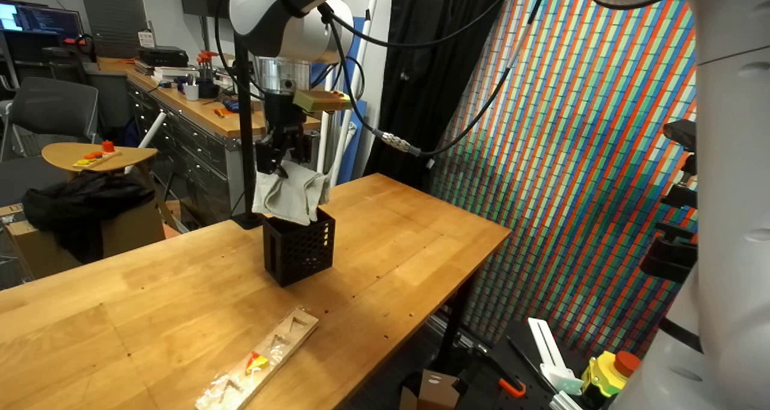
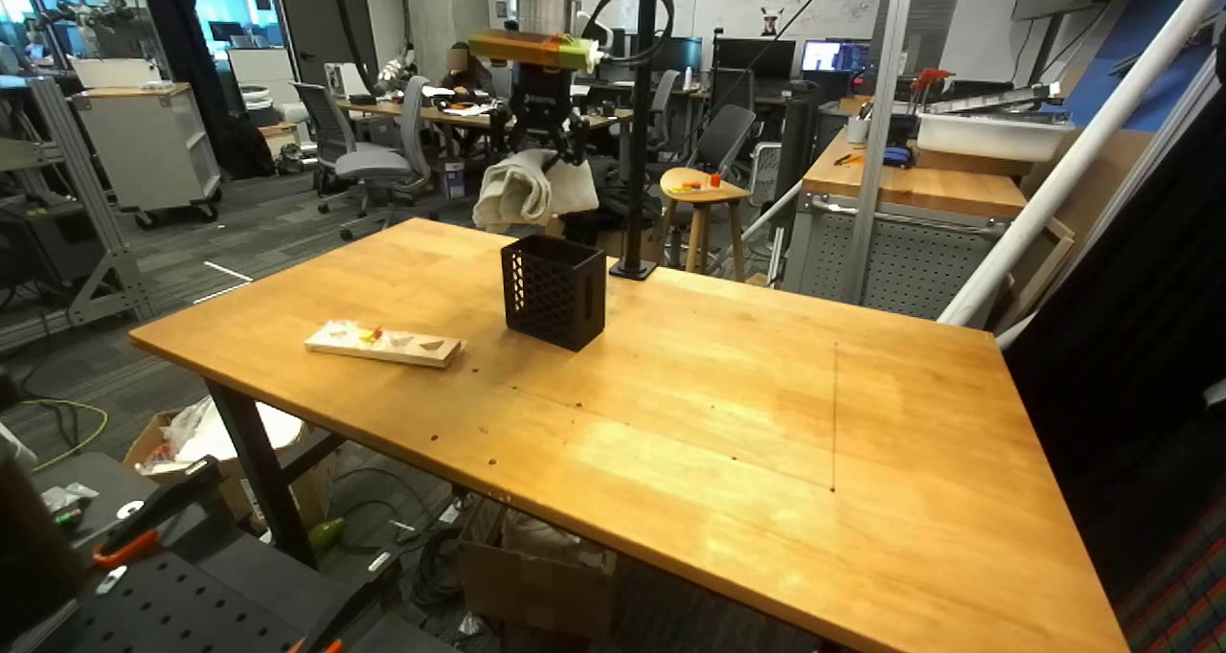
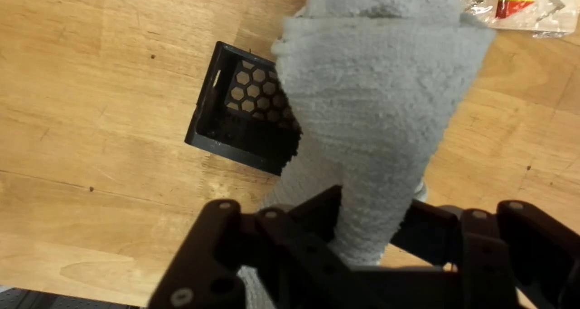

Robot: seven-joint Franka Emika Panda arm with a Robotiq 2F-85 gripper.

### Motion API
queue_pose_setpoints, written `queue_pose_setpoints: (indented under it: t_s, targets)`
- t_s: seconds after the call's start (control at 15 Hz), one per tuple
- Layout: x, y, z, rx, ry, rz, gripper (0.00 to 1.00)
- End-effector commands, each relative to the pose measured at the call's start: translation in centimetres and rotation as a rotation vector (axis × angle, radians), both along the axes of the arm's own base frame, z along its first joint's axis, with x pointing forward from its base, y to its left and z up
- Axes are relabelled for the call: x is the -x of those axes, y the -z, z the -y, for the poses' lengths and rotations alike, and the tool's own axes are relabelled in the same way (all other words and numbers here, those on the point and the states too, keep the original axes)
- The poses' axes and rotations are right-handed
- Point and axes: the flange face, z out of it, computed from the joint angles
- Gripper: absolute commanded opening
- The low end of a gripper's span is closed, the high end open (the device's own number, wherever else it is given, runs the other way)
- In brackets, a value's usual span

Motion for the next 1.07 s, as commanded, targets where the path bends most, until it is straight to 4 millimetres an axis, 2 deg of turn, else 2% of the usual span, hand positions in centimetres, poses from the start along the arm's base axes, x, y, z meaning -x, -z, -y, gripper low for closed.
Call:
queue_pose_setpoints:
  t_s: [0.0, 0.4, 1.0]
  targets:
    - [0.0, 1.0, 0.8, -0.032, -0.013, 0.017, 0.04]
    - [-0.4, 2.8, 2.5, -0.025, -0.042, 0.017, 0.04]
    - [-0.1, 6.4, 2.8, -0.035, -0.093, -0.012, 0.04]
